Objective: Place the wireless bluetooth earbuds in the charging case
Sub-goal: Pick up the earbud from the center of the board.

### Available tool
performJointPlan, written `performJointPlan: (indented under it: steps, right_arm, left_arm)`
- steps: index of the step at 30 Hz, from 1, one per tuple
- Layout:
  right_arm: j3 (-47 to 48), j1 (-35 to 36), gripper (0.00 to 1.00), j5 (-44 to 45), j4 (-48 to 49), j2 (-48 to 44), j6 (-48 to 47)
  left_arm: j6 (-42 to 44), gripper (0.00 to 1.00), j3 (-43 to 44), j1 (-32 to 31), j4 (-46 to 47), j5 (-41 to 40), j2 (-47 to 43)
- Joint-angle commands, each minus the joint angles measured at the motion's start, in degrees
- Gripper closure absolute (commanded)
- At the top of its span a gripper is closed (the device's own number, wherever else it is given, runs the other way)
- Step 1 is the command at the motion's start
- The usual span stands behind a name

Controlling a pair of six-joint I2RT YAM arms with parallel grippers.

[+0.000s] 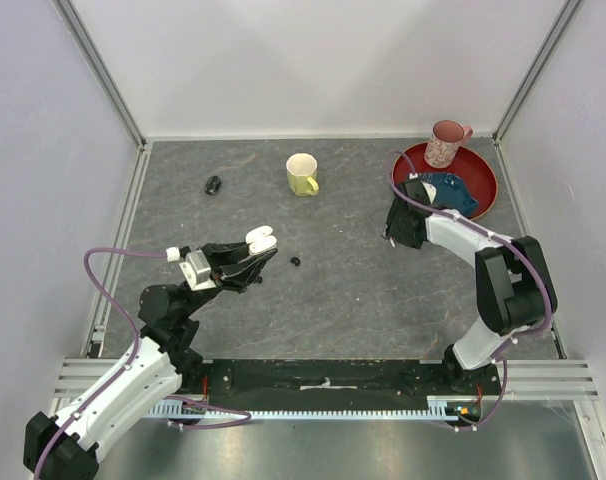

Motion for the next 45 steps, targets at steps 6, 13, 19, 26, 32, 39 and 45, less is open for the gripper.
performJointPlan:
  steps: [6, 13, 19, 26, 32, 39, 45]
  right_arm:
    - [5.8, -0.1, 0.43, 0.3, 2.2, 5.1, -0.4]
    - [7.8, -0.2, 0.46, 2.6, 0.0, 7.7, -1.4]
    - [8.3, -0.3, 0.47, 3.7, -0.6, 8.9, -1.9]
    - [9.3, -0.2, 0.50, 2.9, -0.6, 10.3, -2.7]
    - [10.4, -0.2, 0.50, 2.5, -0.6, 11.6, -3.3]
    - [10.9, -0.2, 0.52, 2.6, -1.5, 12.5, -3.7]
    - [11.1, -0.2, 0.52, 2.1, -2.5, 12.2, -4.5]
  left_arm:
    - [-0.9, 0.98, 0.6, -0.4, 2.5, 0.6, 0.0]
    - [-0.7, 0.98, 0.7, -0.5, 2.1, 0.3, -0.1]
    - [-0.7, 0.98, 0.7, -0.5, 1.9, 0.2, -0.1]
    - [-0.5, 0.98, 0.8, -0.5, 1.6, -0.1, -0.2]
    - [-0.3, 0.98, 0.9, -0.5, 1.4, -0.1, -0.2]
    - [-0.3, 0.98, 0.8, -0.5, 1.2, -0.4, -0.2]
    - [-0.3, 0.98, 0.8, -0.5, 1.2, -0.4, -0.2]
